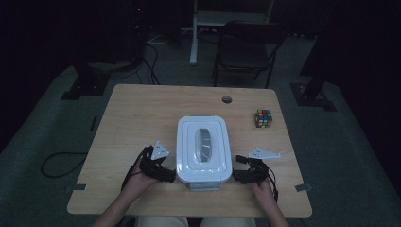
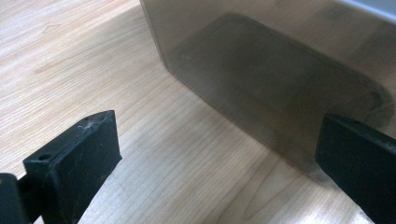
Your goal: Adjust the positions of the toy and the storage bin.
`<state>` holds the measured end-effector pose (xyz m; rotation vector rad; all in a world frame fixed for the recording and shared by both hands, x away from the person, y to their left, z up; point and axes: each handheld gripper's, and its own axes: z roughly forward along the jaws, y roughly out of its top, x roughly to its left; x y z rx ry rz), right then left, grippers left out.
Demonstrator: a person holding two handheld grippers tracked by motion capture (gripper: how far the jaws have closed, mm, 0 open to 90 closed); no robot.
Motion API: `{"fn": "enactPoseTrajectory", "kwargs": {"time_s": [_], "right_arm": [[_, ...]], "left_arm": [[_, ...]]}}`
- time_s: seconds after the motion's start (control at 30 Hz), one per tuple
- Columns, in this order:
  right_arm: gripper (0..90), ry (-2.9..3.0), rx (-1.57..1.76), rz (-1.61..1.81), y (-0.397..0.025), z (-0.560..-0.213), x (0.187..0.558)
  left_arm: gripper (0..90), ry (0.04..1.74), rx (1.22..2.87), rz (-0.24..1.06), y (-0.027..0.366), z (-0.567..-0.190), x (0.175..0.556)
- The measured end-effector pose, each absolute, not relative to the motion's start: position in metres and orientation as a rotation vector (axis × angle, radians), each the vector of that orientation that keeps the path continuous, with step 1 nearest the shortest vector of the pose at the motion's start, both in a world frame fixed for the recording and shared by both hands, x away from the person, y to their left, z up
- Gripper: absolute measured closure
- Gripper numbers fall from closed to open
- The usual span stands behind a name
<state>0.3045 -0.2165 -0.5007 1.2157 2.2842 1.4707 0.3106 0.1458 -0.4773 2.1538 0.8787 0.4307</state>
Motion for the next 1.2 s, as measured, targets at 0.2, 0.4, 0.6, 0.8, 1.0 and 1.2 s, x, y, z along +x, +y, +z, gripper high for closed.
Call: {"fn": "enactPoseTrajectory", "kwargs": {"time_s": [0.2,0.4,0.6,0.8,1.0,1.2], "right_arm": [[15.9,2.304,1.209,1.456,-0.22,-0.506,0.296],[12.5,2.311,1.28,1.31,-0.235,-0.514,0.301],[12.5,2.249,1.359,1.261,-0.255,-0.516,0.315],[12.6,2.184,1.378,1.239,-0.273,-0.508,0.331],[12.1,2.064,1.44,1.176,-0.294,-0.496,0.36],[12.1,1.951,1.5,1.138,-0.308,-0.486,0.387]], "left_arm": [[0.7,0.875,2.138,0.371,0.15,-0.483,0.311],[0.7,0.949,2.155,0.384,0.163,-0.496,0.316],[0.7,1.011,2.152,0.377,0.182,-0.503,0.317],[0.7,1.085,2.129,0.381,0.206,-0.509,0.316],[0.7,1.158,2.11,0.38,0.227,-0.517,0.31],[0.7,1.205,2.096,0.382,0.239,-0.52,0.304]]}}
